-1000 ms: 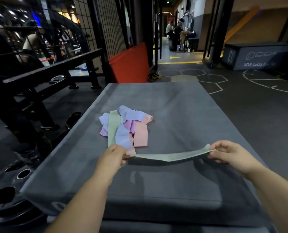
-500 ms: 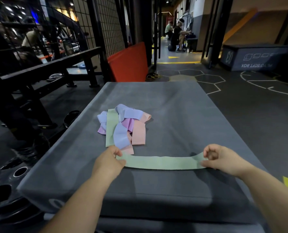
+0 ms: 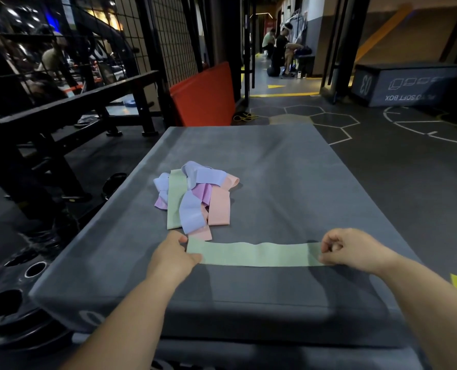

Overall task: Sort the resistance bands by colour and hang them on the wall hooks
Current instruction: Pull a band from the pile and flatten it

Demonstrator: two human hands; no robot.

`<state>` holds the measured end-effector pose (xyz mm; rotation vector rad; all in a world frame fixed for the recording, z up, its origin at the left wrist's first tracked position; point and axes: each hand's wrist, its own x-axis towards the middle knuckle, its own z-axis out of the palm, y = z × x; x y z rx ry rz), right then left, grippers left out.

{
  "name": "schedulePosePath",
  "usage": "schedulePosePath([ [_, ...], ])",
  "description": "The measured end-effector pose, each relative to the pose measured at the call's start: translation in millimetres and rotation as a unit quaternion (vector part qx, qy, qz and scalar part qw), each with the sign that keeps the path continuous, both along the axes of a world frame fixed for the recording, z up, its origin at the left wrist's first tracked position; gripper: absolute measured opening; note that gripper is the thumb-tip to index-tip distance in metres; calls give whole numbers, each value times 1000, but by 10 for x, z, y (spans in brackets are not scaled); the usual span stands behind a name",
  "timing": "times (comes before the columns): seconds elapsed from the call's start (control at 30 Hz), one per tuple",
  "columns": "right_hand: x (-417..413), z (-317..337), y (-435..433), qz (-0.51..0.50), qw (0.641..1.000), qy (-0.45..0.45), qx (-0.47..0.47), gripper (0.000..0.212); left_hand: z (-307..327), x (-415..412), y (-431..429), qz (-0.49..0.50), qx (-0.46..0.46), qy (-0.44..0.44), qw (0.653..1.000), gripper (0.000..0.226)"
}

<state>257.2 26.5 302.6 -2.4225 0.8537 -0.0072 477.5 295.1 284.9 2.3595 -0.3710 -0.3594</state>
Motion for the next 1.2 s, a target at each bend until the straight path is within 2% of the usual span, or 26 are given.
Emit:
schedulePosePath([
  [0.17, 57, 61, 62, 2, 999, 12, -40, 13, 12, -52, -75, 17, -93, 25, 995, 21],
  [0.23, 121, 92, 162, 8, 999, -15, -50, 7, 5, -100, -132, 11, -123, 42, 991, 19],
  [0.37, 326, 91, 465, 61, 989, -123, 52, 15, 1, -261, -284, -33, -160, 38, 986, 18],
  [0.47, 436, 141, 707, 98, 969, -168, 154, 25, -6, -412, -416, -83, -140, 1, 987, 21],
  [0.57, 493, 157, 846, 119, 964, -170, 168, 35, -16, -548, -543, -141, -100, -47, 984, 23],
  [0.7, 536, 89, 872, 58, 956, -190, 214, 18, -24, -636, -637, -182, -62, -95, 977, 26],
  [0.77, 535, 48, 812, 24, 971, -178, 160, 15, -30, -631, -660, -193, -59, -113, 973, 24],
  [0.83, 514, 22, 731, 12, 982, -160, 97, 7, -1, -621, -676, -209, -26, -169, 963, 28],
  [0.9, 479, -2, 655, 6, 985, -153, 80, 15, 28, -607, -683, -224, 9, -207, 952, 46],
  [0.97, 439, -19, 578, -8, 987, -147, 69, 21, 49, -582, -673, -237, 29, -182, 954, 73],
  [1.03, 388, -6, 503, -18, 987, -146, 65, 23, 23, -539, -673, -247, 42, -154, 956, 85],
  [1.2, 225, 19, 274, -30, 991, -112, 62, 31, -98, -437, -704, -258, 22, -100, 961, 77],
])
